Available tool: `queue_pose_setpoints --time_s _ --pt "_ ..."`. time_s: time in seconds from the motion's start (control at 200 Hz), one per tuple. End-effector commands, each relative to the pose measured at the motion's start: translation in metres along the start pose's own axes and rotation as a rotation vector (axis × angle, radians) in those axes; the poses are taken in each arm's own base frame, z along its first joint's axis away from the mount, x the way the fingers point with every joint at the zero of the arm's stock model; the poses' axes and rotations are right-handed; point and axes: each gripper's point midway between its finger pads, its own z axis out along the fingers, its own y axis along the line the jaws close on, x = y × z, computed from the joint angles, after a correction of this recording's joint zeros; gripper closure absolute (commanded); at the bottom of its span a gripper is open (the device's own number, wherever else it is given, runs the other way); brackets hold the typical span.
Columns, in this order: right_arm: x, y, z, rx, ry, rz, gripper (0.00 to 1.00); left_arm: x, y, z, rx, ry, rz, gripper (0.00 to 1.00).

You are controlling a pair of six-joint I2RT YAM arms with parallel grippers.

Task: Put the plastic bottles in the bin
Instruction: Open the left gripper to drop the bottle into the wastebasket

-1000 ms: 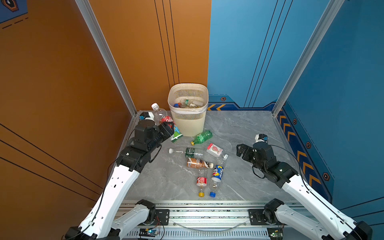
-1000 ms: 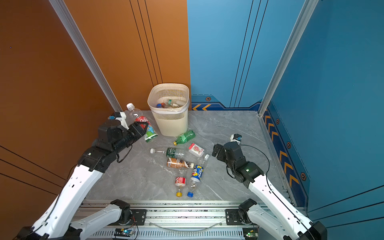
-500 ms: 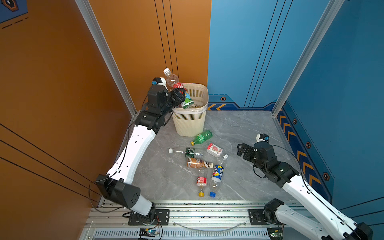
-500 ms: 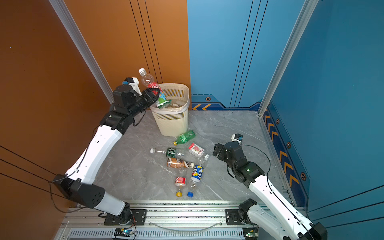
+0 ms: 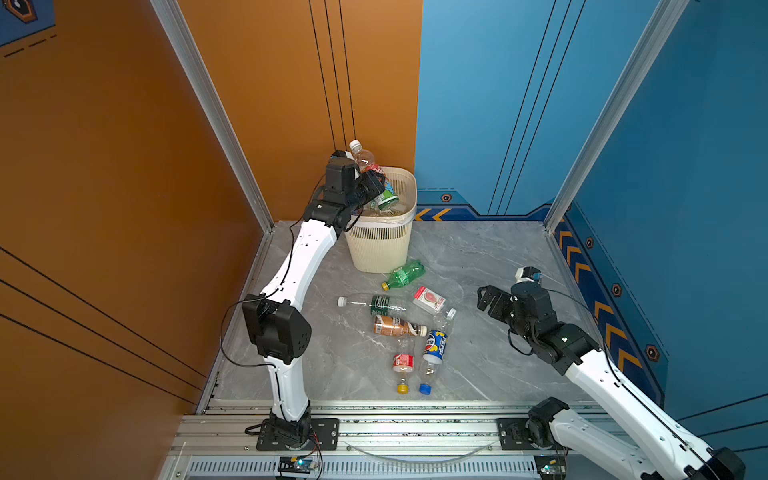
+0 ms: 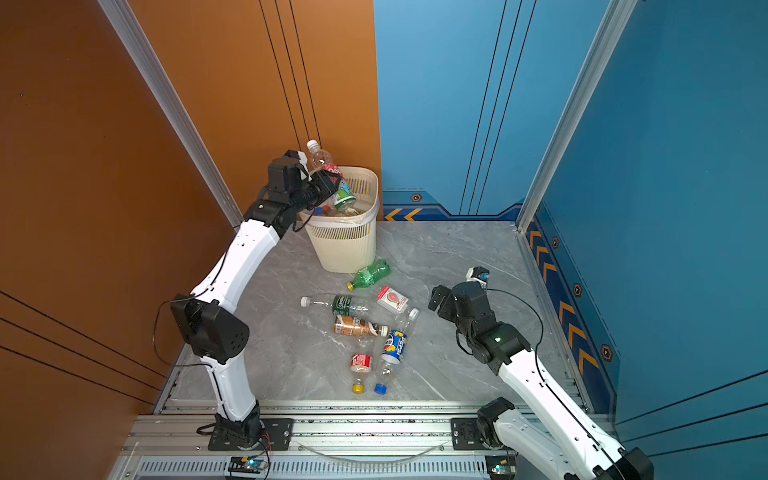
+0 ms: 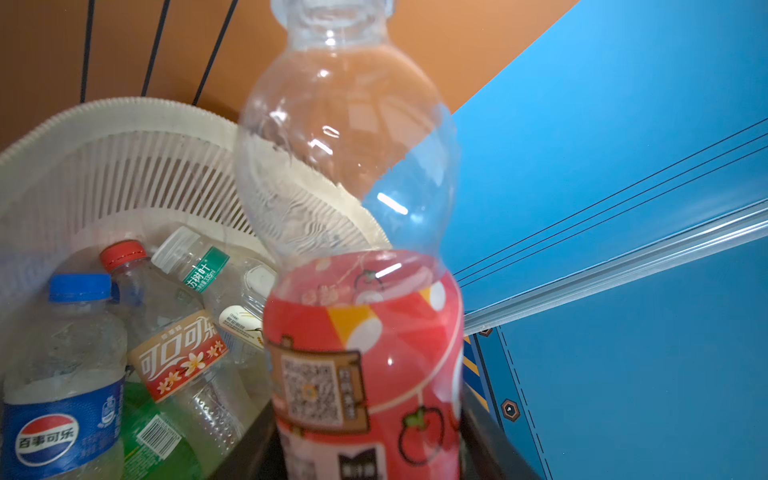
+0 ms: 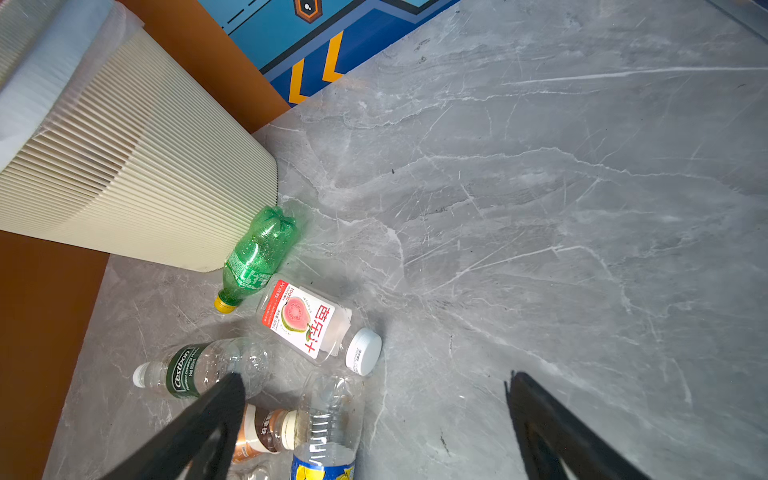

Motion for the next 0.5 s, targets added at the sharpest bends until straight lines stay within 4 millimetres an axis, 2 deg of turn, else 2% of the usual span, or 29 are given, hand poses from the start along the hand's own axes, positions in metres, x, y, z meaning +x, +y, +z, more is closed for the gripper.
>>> queue_pose_setpoints --time_s 0.0,0.075,0.09,0.13,0.23,0.325,0.421,0.491 --pt "0.007 -0.005 0.002 0.006 0.026 0.004 0.00 -0.010 -0.007 -0.005 0.029 0.000 -0.004 0.38" --pt "0.007 -0.005 0.002 0.005 0.027 0.006 0.00 -0.009 -0.003 -0.004 0.022 0.011 -0.021 0.15" --pt "0.007 -0.005 0.002 0.005 0.028 0.006 0.00 -0.009 -0.001 -0.004 0.018 0.013 -0.024 0.08" --pt "0.007 -0.004 0.002 0.004 0.029 0.005 0.00 -0.010 0.000 -0.007 0.015 0.013 -0.025 0.00" --pt "0.008 -0.005 0.001 0.004 0.030 0.007 0.00 -0.017 -0.002 -0.020 0.016 0.001 -0.018 0.02" --pt "0.009 -0.005 0.001 0.002 0.034 0.010 0.00 -0.028 -0.011 -0.042 0.036 -0.024 -0.001 0.02" --pt "0.011 -0.004 0.002 -0.004 0.042 0.014 0.01 -0.038 -0.028 -0.074 0.068 -0.059 0.037 0.03" --pt "0.013 -0.005 0.002 -0.006 0.048 0.021 0.00 -0.036 -0.035 -0.100 0.075 -0.077 0.075 0.03"
